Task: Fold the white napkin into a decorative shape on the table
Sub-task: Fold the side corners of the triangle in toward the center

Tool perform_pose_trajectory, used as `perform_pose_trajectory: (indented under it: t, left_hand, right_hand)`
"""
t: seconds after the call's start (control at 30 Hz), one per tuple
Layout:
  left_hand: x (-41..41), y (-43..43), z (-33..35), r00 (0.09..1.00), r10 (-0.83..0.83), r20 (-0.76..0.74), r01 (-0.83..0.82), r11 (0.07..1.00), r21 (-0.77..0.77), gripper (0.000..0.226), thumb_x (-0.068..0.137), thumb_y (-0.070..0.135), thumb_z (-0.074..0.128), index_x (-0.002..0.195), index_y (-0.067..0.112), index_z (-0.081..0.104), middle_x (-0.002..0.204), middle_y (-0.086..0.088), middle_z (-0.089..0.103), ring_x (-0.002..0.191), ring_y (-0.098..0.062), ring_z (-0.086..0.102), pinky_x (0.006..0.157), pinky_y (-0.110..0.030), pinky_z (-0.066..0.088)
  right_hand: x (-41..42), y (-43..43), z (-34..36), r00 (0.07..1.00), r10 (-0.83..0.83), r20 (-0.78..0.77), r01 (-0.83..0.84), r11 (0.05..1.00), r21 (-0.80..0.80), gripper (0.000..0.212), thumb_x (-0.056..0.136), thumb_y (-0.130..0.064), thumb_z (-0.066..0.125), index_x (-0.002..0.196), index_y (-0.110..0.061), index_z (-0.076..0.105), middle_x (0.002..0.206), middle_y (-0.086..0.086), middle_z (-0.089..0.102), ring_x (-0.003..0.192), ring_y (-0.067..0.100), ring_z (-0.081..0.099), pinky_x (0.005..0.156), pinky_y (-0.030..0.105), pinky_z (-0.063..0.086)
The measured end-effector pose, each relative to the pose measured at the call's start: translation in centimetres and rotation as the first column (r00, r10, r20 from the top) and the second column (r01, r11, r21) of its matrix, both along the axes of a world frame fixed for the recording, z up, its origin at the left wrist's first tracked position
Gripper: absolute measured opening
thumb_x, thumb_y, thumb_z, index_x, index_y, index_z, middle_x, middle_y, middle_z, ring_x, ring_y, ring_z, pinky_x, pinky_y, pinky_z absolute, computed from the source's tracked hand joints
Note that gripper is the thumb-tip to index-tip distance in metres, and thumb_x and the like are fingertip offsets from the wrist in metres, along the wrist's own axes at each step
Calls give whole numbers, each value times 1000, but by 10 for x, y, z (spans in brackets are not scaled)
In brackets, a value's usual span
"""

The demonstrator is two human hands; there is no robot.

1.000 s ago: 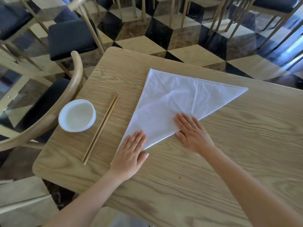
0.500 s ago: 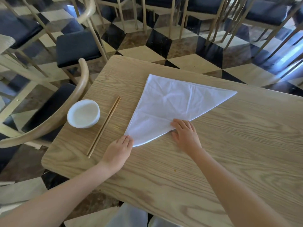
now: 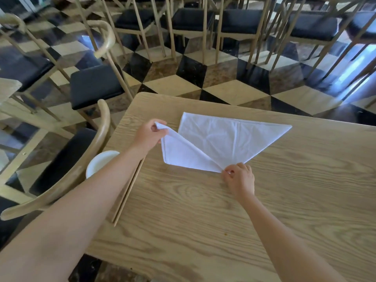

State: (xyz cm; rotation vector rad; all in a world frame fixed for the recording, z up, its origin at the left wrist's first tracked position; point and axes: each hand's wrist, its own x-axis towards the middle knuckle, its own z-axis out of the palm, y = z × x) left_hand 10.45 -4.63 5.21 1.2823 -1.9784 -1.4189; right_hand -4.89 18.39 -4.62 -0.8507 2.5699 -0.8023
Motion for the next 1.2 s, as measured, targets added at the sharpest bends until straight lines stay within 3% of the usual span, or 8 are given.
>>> perform_pose_trajectory:
  t: [0.17, 0.27, 0.37, 0.6, 0.87, 1.0, 1.13, 1.2]
  left_hand:
    - [-52, -37, -30, 996, 89, -29, -82, 976, 202, 14, 82, 21, 66, 92, 12, 61, 83, -1, 63, 74, -15, 59, 64, -24, 47]
    - [-80, -50, -48, 995, 100, 28, -103, 976, 193, 21, 82, 32, 65, 73, 15, 57, 74, -1, 59, 70, -18, 56, 63, -29, 44]
    - [-102, -59, -63, 992, 56, 114, -67, 993, 100, 35, 83, 32, 62, 60, 16, 42, 60, 2, 43, 56, -15, 41, 51, -26, 31]
    - [-126, -68, -84, 978, -23, 209, 47, 993, -112, 24, 89, 29, 55, 75, 10, 56, 61, 5, 46, 57, -10, 43, 51, -23, 32]
    - [-129, -72, -105, 962, -18, 272, 77, 975, -210, 16, 88, 29, 57, 80, 16, 54, 75, 2, 54, 69, -14, 49, 62, -28, 36]
    - [-130, -73, -110, 967, 42, 251, 17, 973, -228, 16, 87, 27, 58, 80, 16, 49, 69, 6, 50, 72, -20, 51, 66, -33, 40]
    - [-128, -48, -101, 948, 173, 269, -17, 868, -497, 27, 88, 22, 53, 109, 5, 53, 105, -16, 59, 100, -33, 50, 86, -42, 41]
    - [-119, -19, -104, 966, -36, 257, 189, 776, -602, 28, 90, 14, 45, 114, 2, 53, 114, -19, 58, 108, -36, 50, 92, -40, 38]
  right_hand:
    - [2, -5, 3, 989, -111, 100, 104, 992, 68, 16, 83, -29, 65, 88, -15, 70, 94, 3, 63, 103, 27, 50, 86, 36, 38]
    - [1, -10, 2, 984, -139, 115, 126, 985, 118, 16, 85, -30, 62, 89, -16, 69, 92, 0, 61, 100, 25, 52, 84, 35, 37]
    - [-3, -15, 0, 983, -140, 122, 117, 977, 179, 17, 86, -34, 59, 88, -18, 66, 91, -2, 63, 96, 23, 55, 84, 35, 38]
    - [-6, -19, 3, 991, -128, 44, 116, 968, 222, 18, 87, -37, 57, 80, -20, 59, 81, -6, 62, 86, 21, 55, 80, 32, 35]
    - [0, -19, -3, 987, -144, -71, 157, 961, 229, 23, 89, -40, 54, 76, -20, 54, 78, -7, 59, 84, 19, 49, 78, 31, 29]
    - [-5, -18, -5, 983, -134, -123, 157, 967, 199, 26, 85, -41, 59, 72, -19, 54, 74, -5, 57, 81, 21, 48, 76, 32, 27]
    - [-7, -14, -13, 980, -92, -175, 118, 982, 144, 28, 81, -36, 67, 66, -17, 53, 66, -3, 55, 73, 24, 49, 71, 33, 29]
    - [-5, -13, -14, 973, -93, -210, 118, 986, 114, 29, 79, -32, 70, 64, -16, 51, 62, -2, 54, 68, 25, 49, 67, 33, 28]
